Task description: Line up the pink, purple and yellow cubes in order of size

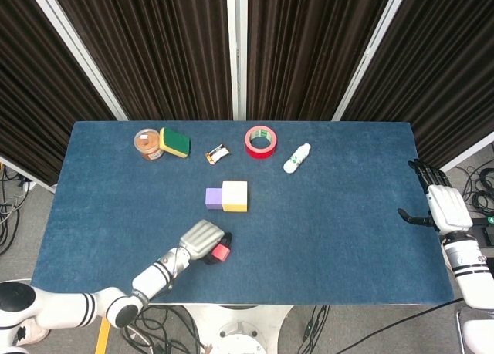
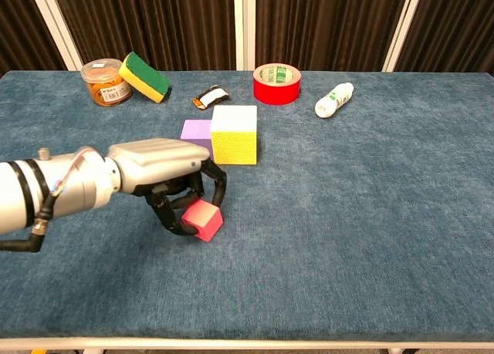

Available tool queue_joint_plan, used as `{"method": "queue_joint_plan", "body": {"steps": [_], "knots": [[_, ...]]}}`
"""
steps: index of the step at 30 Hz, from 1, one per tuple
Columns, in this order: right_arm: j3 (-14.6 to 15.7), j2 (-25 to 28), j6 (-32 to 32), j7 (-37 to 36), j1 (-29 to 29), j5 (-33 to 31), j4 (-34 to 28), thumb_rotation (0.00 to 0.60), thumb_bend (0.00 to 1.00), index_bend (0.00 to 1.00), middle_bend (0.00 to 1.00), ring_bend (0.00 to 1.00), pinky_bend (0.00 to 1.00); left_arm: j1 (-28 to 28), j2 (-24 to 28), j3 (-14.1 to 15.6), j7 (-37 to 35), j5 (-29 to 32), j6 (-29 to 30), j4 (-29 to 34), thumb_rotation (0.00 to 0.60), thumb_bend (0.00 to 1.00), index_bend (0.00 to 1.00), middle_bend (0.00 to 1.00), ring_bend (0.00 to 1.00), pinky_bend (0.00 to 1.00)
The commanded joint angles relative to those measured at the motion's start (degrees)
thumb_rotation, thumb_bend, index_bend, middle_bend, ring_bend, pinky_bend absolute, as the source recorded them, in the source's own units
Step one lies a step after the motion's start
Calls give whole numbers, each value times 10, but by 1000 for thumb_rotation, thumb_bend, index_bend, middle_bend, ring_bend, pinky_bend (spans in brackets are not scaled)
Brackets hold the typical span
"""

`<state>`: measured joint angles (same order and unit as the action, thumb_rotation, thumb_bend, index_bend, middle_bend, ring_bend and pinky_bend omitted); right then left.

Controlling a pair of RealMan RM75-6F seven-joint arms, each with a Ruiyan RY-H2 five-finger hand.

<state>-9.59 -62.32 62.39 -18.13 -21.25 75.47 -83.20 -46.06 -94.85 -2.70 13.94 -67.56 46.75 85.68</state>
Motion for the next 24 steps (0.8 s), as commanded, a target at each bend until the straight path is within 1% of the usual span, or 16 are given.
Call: {"method": "queue_joint_plan", "body": {"steps": [1,3,6,10,12,18,24], "knots": [[0,1,1,-1,0,1,-1,600,144,0,22,0,0,16,21,-8,-12,19,16,15,600,307,567,934,920,1000],[0,1,2,-2,1,2,0,600,145,0,22,0,0,26,35,-13,-15,32,30,21,600,306,566,932,919,1000],[0,1,4,-5,1,5,0,600,145,0,22,0,0,38,57,-29,-19,77,41,25,600,306,564,926,917,1000],[1,-1,6,-8,1,9,1,600,145,0,22,0,0,35,67,-64,-18,172,31,11,600,304,561,922,915,1000],[1,-1,7,-9,1,10,1,600,144,0,22,0,0,24,62,-79,-5,217,25,-8,600,301,561,922,915,1000],[1,2,11,-6,2,11,-2,600,143,0,22,0,0,-17,34,-107,42,327,15,-60,600,288,561,923,915,1000],[0,5,11,-4,4,8,-6,600,142,0,22,0,0,-51,13,-117,83,407,8,-92,600,286,560,923,916,1000]]}}
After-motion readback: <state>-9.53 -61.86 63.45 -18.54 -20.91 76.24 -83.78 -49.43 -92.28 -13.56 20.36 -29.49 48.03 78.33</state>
